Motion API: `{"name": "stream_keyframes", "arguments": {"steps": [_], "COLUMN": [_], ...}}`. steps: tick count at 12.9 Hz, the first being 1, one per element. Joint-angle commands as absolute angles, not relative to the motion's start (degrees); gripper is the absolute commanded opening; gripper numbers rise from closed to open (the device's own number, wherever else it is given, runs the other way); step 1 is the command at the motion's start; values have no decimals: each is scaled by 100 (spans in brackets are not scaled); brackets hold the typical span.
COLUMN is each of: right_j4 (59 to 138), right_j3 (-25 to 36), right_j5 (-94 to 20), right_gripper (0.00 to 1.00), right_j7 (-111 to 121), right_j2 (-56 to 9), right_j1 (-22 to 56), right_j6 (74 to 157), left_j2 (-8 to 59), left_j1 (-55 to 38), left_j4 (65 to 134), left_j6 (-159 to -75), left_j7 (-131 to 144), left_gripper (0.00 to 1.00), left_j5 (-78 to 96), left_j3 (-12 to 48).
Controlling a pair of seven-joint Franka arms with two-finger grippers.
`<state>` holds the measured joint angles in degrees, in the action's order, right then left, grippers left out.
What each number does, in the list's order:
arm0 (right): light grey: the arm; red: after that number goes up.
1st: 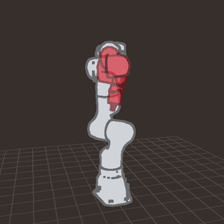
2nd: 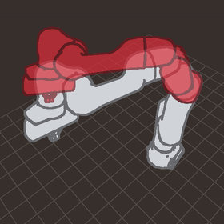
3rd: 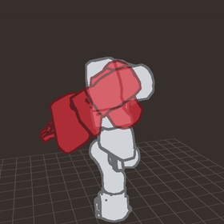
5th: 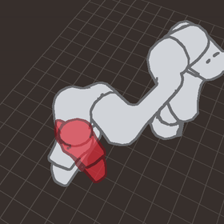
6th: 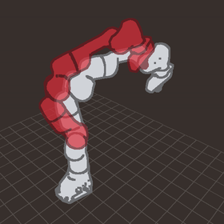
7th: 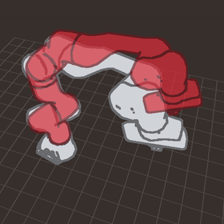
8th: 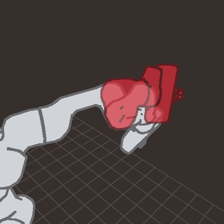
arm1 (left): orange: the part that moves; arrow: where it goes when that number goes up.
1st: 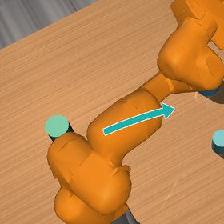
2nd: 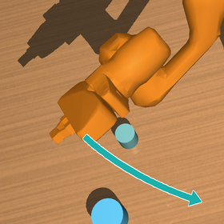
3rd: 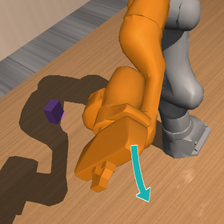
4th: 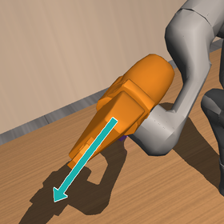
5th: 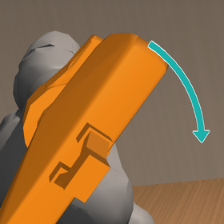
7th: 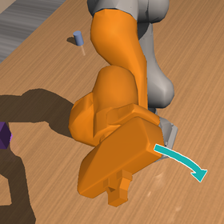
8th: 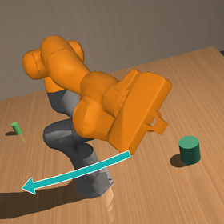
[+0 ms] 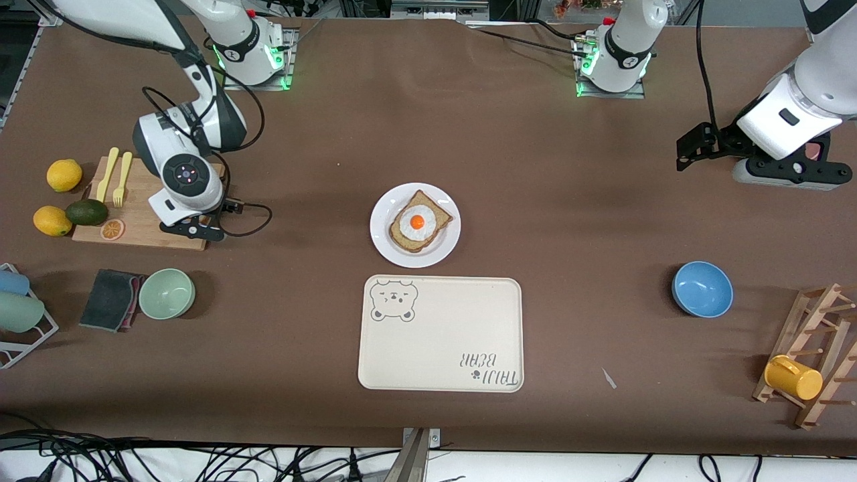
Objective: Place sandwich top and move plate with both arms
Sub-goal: 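Reach the right gripper to the bread slice on the cutting board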
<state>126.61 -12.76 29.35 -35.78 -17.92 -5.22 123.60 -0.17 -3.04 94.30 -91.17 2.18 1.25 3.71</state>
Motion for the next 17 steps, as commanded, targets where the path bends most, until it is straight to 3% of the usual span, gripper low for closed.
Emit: {"name": "stream_keyframes", "arguments": {"steps": [1,7,12,14,17], "right_j4": [12647,12928,13034,13087,13087], "right_j3": [-1283,-1283,-1283,-1283,-1283], "right_j5": [3041,3050,3050,3041,3050], "right_gripper": [97,71,66,49,14], "right_j7": [-3674,-3893,-3885,-3894,-3885], "right_j2": [-1881,-1960,-2074,-2083,-2083], "right_j1": [-589,-589,-589,-589,-589], "right_j6": [12445,12454,12498,12507,12489], "left_j2": [-79,-79,-79,-79,-79], "left_j1": [-281,-273,-272,-272,-272], "left_j4": [9431,9431,9431,9431,9431], "left_j6": [-9053,-9044,-9044,-9044,-9044], "left_j7": [272,264,246,237,229], "left_gripper": [100,100,100,100,100], "left_j5": [211,211,211,211,211], "left_j3": [378,378,369,369,369]}}
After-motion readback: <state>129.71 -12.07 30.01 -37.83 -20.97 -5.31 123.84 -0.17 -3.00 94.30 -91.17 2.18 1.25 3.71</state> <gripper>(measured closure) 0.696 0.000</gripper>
